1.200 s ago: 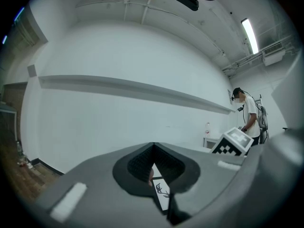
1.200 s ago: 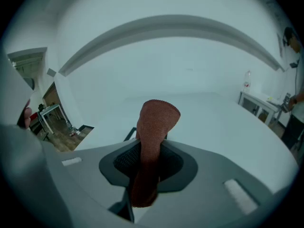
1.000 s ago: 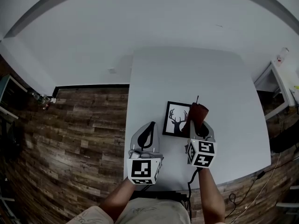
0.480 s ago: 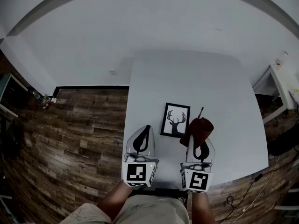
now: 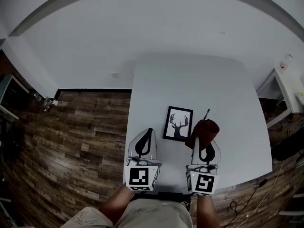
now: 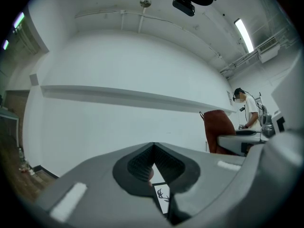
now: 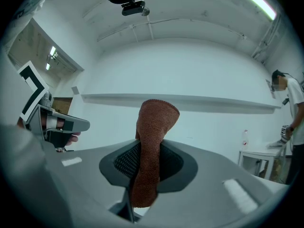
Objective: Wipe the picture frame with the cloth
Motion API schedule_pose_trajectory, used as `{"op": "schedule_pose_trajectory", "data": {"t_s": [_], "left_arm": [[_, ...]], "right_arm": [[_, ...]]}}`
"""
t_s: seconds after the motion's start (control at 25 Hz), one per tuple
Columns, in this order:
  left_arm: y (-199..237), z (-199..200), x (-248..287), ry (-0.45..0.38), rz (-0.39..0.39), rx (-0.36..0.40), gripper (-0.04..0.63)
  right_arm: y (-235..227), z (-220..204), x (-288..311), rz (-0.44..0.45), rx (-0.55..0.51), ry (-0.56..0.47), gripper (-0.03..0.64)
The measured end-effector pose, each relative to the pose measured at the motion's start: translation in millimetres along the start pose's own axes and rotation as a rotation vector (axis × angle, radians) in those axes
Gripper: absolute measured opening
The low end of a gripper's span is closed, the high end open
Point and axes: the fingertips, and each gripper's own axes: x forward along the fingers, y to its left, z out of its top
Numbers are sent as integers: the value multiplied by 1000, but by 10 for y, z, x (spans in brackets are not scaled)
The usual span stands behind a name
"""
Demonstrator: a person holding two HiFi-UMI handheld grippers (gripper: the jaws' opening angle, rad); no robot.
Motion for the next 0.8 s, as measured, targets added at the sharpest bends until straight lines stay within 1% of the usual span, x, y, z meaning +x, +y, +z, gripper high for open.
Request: {"op": "schedule_pose_trajectory", "data": {"t_s": [0.8], "left_arm": [[-58,1,-2,1,-2,9,2]], "right_arm": [[-53,-39,1,-4,10,13,106]]}}
